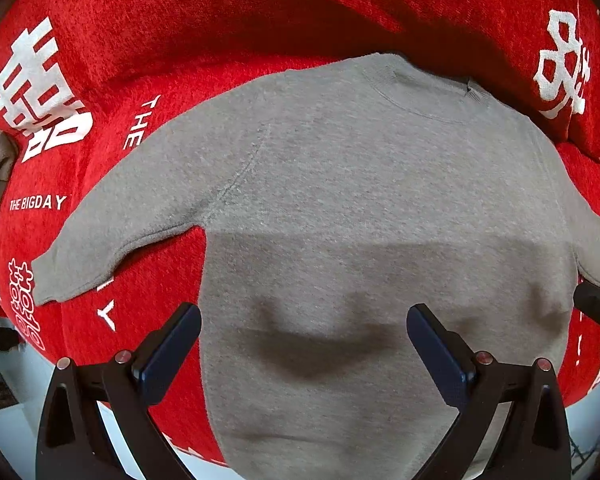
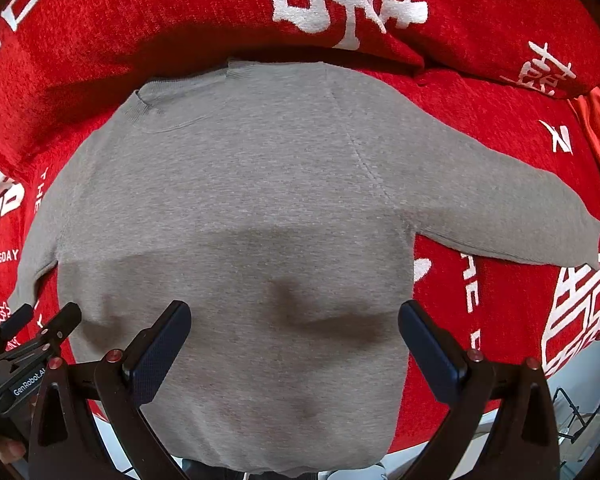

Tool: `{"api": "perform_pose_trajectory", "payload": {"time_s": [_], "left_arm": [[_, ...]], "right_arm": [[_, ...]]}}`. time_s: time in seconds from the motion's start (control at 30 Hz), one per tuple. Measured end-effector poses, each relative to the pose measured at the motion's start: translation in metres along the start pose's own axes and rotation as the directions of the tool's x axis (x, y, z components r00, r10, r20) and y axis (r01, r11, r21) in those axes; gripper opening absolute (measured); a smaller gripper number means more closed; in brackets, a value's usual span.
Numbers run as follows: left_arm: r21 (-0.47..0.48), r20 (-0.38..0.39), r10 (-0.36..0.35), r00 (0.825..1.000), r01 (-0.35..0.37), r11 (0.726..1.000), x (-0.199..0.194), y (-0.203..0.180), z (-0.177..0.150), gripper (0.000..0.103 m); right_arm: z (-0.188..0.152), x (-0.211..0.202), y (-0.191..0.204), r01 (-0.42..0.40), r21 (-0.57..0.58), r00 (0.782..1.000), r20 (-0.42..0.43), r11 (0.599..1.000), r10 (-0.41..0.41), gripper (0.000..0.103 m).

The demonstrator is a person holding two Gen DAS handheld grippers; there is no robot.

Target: Fold small clothes

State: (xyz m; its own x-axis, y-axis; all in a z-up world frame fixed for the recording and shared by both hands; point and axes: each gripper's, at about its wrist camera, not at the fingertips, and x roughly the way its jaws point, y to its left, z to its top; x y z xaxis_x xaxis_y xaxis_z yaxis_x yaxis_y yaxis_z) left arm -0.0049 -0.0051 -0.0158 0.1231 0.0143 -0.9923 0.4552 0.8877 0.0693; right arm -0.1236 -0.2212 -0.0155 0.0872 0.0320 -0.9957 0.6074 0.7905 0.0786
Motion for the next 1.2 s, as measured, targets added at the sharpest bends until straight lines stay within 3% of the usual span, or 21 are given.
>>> {"api": "perform_pose_trajectory", "payload": {"time_s": [1.2], "left_arm": [[0.002, -0.006, -0.002, 1.000, 0.002, 1.000, 0.0006, -0.0051, -0.0065, 0.103]], "right_arm": [[-0.0042, 0.0000, -0.0031, 0.001, 0.004, 1.000, 0.001, 1.000, -0.001, 0.103]]}}
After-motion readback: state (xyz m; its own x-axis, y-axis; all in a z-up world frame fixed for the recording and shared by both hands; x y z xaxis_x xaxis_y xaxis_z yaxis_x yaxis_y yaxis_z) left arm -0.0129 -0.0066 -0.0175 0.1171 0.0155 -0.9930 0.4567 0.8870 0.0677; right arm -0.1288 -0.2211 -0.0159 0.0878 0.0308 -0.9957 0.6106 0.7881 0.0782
